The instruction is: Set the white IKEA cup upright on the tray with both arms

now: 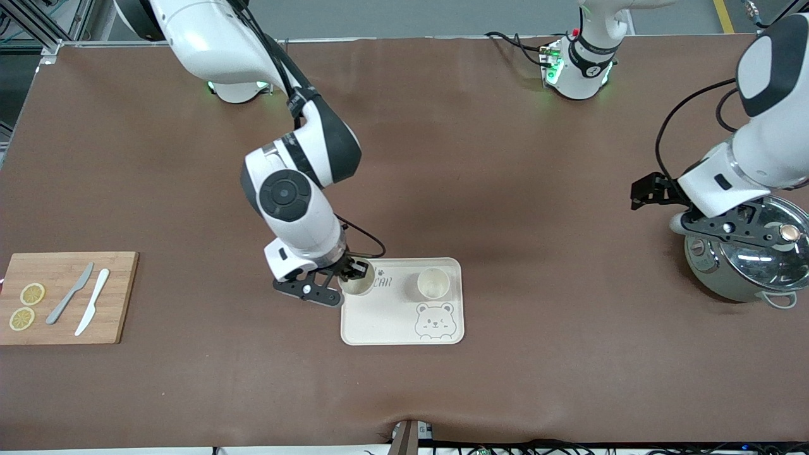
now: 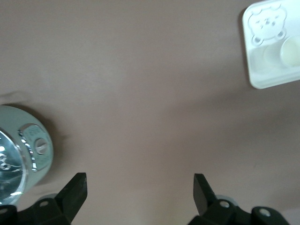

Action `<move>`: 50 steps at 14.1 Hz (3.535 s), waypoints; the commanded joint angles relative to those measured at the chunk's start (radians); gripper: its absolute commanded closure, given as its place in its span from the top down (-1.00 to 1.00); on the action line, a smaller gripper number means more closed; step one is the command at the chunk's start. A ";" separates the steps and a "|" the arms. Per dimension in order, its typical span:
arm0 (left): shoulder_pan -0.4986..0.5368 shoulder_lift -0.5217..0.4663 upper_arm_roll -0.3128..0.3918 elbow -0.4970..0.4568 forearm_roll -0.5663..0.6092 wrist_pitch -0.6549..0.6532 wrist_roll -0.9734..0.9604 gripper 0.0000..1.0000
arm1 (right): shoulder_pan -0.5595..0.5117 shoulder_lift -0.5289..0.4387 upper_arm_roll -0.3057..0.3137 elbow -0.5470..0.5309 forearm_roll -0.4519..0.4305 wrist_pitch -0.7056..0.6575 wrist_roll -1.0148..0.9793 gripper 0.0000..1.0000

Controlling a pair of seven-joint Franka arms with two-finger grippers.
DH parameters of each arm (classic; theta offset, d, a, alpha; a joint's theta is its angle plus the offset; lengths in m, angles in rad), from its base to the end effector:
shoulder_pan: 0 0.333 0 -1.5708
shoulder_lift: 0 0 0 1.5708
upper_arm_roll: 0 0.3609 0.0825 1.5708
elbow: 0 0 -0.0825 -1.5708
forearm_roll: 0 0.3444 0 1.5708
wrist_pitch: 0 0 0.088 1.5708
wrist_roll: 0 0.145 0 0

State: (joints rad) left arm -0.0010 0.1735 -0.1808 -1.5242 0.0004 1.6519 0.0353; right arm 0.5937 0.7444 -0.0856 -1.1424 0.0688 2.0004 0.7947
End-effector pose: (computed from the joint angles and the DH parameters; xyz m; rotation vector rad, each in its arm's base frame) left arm 0.5683 -0.0955 0.5651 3.0953 -0.3343 -0.0702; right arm 0.6525 0.3937 0.3810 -3.0312 0.4360 -0.1343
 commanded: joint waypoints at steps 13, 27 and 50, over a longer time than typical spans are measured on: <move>0.114 -0.028 -0.031 -0.030 -0.008 0.031 -0.188 1.00 | 0.040 0.139 -0.009 -0.103 -0.021 0.257 0.018 -1.00; -0.013 -0.020 0.089 -0.027 0.035 0.045 -0.107 1.00 | 0.040 0.152 -0.011 -0.103 -0.024 0.276 0.014 1.00; -0.074 -0.052 0.101 -0.030 0.076 0.030 0.000 1.00 | -0.326 -0.677 -0.013 -0.290 -0.020 -0.532 -0.509 1.00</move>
State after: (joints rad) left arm -0.0800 0.1325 -0.0727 -1.5450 0.0559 1.7122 0.0192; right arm 0.3392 0.1647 -0.1188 -1.3220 0.0578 1.4493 0.3792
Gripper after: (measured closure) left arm 0.000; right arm 0.000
